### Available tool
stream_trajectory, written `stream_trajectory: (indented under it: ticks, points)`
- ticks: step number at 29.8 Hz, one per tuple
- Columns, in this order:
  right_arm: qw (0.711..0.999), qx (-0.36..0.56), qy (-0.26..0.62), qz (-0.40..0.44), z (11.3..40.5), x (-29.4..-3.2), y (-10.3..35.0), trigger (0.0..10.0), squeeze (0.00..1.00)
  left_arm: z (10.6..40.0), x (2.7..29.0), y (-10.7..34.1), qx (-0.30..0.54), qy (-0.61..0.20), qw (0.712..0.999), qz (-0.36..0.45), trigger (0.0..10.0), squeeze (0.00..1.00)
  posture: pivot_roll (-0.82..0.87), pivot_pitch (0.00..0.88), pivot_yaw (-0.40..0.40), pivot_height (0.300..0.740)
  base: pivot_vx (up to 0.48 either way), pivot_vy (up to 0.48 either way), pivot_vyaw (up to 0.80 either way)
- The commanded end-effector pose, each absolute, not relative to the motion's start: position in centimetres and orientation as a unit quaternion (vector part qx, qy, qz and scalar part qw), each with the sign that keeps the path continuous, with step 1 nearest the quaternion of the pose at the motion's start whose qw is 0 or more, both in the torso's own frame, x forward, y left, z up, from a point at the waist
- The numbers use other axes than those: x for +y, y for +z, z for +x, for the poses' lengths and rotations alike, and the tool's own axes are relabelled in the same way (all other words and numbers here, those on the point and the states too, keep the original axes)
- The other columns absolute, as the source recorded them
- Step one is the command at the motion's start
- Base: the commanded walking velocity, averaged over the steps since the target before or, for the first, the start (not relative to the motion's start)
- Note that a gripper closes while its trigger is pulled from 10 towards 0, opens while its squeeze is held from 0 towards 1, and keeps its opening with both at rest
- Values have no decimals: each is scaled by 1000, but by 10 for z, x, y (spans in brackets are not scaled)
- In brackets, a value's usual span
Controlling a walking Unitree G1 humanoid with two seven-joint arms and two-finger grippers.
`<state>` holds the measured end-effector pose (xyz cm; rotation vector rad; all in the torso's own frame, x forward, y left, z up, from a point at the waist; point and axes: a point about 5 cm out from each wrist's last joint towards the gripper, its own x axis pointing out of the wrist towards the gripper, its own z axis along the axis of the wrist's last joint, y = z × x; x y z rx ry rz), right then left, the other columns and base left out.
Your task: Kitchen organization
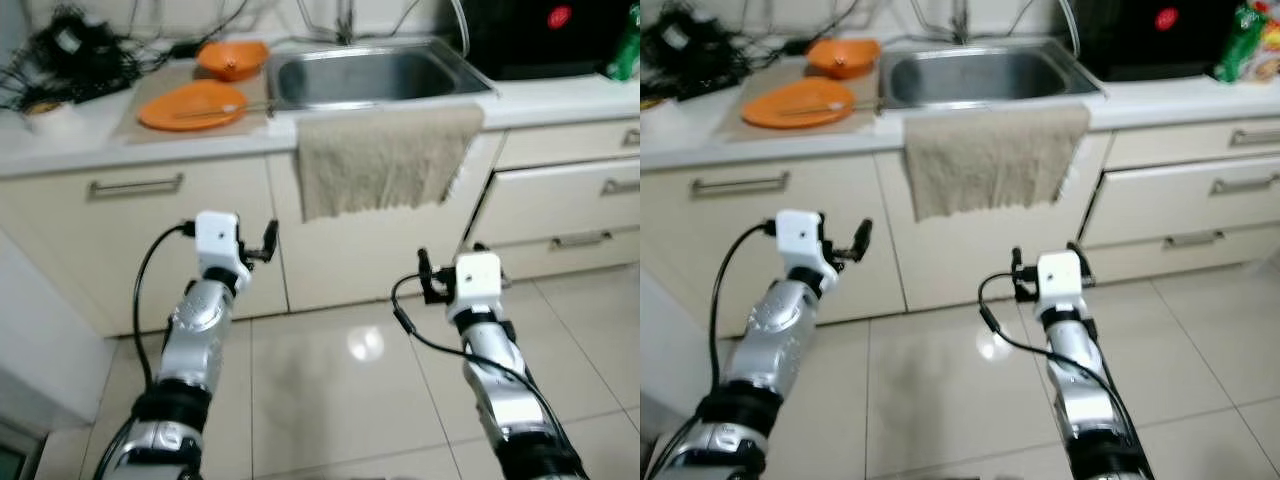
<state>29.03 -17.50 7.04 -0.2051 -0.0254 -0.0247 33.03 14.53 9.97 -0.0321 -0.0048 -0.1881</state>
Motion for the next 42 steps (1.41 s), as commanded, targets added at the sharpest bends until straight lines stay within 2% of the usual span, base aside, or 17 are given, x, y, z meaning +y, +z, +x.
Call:
stream_trajectory:
  ticks: [1,16,24,37,42]
  points:
    - [994,-45,-16,-100,300,-173,89,10000,0,333,152,107,-13,-83,996,-12,10000,0,-31,0,49,736,480,0,0]
    - [989,-91,-19,-113,319,-180,125,10000,0,339,153,119,-29,-54,998,-25,10000,0,-26,0,47,736,464,0,0]
    - [989,-97,-12,-115,318,-176,127,10000,0,339,150,125,-45,-51,997,-23,10000,0,-20,0,42,736,412,245,0]
    - [984,-136,-21,-110,322,-175,150,10000,0,341,138,146,-85,-65,994,-9,10000,0,-26,0,48,736,435,0,0]
    - [982,-152,-25,-107,322,-176,159,10000,0,342,133,155,-97,-66,993,-8,10000,0,-26,0,49,736,0,0,0]
